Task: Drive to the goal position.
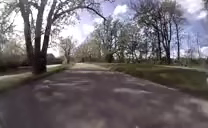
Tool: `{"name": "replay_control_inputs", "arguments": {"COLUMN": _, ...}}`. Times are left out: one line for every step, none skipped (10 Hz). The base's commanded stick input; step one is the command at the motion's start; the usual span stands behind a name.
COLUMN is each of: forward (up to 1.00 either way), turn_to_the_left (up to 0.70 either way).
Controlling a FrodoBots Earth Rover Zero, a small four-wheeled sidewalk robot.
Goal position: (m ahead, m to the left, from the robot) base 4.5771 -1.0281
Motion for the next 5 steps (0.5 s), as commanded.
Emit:
{"name": "replay_control_inputs", "arguments": {"forward": 1.0, "turn_to_the_left": 0.0}}
{"name": "replay_control_inputs", "arguments": {"forward": 1.0, "turn_to_the_left": 0.0}}
{"name": "replay_control_inputs", "arguments": {"forward": 1.0, "turn_to_the_left": 0.0}}
{"name": "replay_control_inputs", "arguments": {"forward": 1.0, "turn_to_the_left": 0.0}}
{"name": "replay_control_inputs", "arguments": {"forward": 1.0, "turn_to_the_left": 0.0}}
